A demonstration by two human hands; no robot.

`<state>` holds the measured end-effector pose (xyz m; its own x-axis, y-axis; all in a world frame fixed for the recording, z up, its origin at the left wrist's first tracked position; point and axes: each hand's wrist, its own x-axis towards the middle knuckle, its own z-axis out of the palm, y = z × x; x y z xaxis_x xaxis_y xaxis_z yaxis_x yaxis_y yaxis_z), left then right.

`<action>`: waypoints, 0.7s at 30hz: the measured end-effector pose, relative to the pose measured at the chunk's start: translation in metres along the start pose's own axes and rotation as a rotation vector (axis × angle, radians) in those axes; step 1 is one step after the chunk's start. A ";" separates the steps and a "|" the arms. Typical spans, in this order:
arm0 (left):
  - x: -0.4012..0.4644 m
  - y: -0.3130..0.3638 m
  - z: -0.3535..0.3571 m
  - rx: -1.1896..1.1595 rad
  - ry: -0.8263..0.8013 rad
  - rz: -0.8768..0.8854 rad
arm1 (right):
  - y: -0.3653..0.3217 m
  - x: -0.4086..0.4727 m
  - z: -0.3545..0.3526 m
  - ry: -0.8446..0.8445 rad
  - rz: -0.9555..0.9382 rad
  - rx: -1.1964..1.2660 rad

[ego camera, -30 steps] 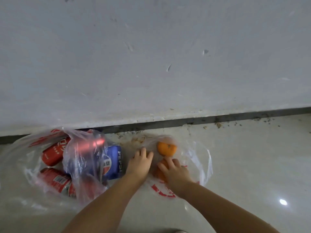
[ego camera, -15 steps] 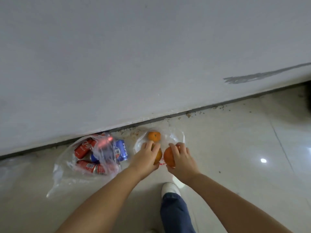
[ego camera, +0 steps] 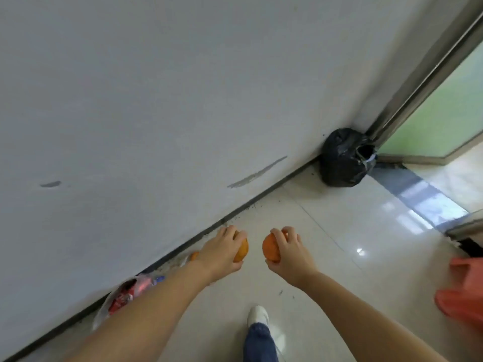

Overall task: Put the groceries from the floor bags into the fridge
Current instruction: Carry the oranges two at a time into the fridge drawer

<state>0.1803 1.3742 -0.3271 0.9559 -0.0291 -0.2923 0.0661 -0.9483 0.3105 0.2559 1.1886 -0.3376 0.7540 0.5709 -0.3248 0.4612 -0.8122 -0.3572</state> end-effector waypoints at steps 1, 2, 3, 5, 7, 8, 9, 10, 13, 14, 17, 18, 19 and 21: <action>-0.002 0.020 -0.017 0.038 0.012 0.057 | 0.004 -0.021 -0.021 0.039 0.015 0.009; -0.003 0.041 -0.034 0.076 0.026 0.113 | 0.010 -0.041 -0.041 0.079 0.031 0.014; -0.003 0.064 -0.049 0.110 0.047 0.169 | 0.017 -0.062 -0.061 0.125 0.051 0.016; -0.001 0.113 -0.075 0.152 0.095 0.278 | 0.036 -0.105 -0.096 0.230 0.107 0.012; 0.001 0.170 -0.091 0.169 0.141 0.379 | 0.060 -0.154 -0.128 0.336 0.185 -0.001; 0.001 0.202 -0.097 0.173 0.156 0.430 | 0.074 -0.181 -0.143 0.385 0.229 -0.009; 0.000 0.235 -0.101 0.172 0.162 0.480 | 0.089 -0.210 -0.158 0.425 0.271 -0.015; -0.002 0.271 -0.104 0.170 0.160 0.531 | 0.104 -0.240 -0.172 0.461 0.310 -0.021; -0.020 0.388 -0.102 0.194 0.166 0.706 | 0.155 -0.342 -0.205 0.568 0.419 -0.050; -0.030 0.428 -0.097 0.194 0.171 0.764 | 0.173 -0.380 -0.212 0.608 0.459 -0.061; -0.066 0.543 -0.073 0.145 0.188 0.942 | 0.221 -0.496 -0.219 0.707 0.558 -0.088; -0.079 0.582 -0.061 0.134 0.200 1.008 | 0.236 -0.538 -0.219 0.729 0.587 -0.101; -0.094 0.620 -0.048 0.138 0.219 1.074 | 0.251 -0.580 -0.217 0.743 0.618 -0.123; -0.125 0.695 -0.020 0.169 0.247 1.185 | 0.278 -0.667 -0.214 0.759 0.686 -0.165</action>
<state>0.1123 0.7254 -0.0562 0.4286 -0.8599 0.2771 -0.9034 -0.4049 0.1410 -0.0185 0.5566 -0.0334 0.9487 -0.2000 0.2448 -0.1638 -0.9734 -0.1602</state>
